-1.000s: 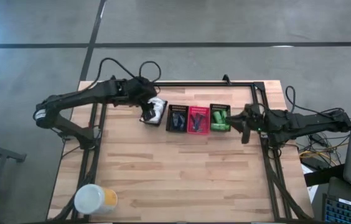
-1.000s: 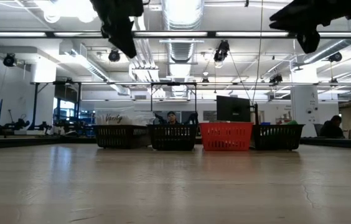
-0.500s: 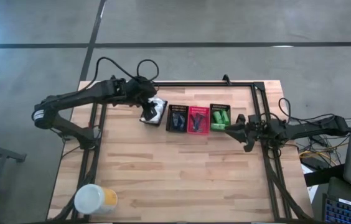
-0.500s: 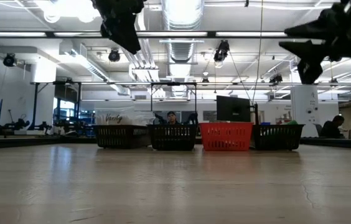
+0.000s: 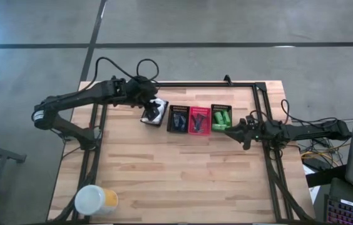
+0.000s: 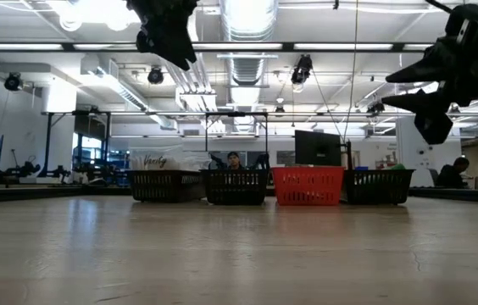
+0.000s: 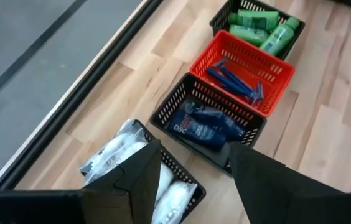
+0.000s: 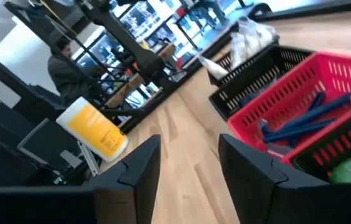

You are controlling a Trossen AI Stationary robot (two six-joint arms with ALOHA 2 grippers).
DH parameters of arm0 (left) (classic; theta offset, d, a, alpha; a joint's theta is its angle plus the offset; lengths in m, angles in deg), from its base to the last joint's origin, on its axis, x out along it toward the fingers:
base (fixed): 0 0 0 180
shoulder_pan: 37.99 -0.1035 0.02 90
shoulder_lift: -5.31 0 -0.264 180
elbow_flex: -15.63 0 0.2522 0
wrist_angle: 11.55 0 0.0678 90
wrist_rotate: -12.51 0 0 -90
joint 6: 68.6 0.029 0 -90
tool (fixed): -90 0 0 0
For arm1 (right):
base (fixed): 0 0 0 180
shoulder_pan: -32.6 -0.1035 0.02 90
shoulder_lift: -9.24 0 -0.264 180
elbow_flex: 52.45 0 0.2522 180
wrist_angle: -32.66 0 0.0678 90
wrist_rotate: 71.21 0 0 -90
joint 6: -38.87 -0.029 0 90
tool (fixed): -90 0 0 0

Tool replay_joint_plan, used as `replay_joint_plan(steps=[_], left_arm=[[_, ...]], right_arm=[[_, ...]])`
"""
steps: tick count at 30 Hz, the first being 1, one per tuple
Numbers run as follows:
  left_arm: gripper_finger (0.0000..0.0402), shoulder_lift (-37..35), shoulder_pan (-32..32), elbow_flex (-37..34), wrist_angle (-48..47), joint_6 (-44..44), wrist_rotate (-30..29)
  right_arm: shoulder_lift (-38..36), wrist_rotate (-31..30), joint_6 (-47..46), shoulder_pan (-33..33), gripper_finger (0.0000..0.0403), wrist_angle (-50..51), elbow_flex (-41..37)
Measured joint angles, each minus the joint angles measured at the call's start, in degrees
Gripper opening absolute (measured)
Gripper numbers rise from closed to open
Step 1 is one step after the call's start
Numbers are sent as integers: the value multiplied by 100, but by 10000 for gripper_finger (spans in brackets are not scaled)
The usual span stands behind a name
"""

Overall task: Pick & Place Travel size toiletries
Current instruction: Return to Home Position

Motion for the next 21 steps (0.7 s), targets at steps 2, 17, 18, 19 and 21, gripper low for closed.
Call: replay_joint_plan(steps=[2,17,18,19,21], left_arm=[[195,-2,0,0,73,-32,2],[195,-11,13,-4,332,-55,40],[195,-11,13,-4,345,38,39],[195,-11,13,-4,374,127,39],[195,-11,13,-4,492,258,39]], right_arm=[[20,1,-66,0,162,56,0],[-802,14,-19,161,193,408,0],[-936,14,-17,210,195,439,0],[-1068,16,-17,265,196,440,0],[-1319,10,-17,384,198,425,2]])
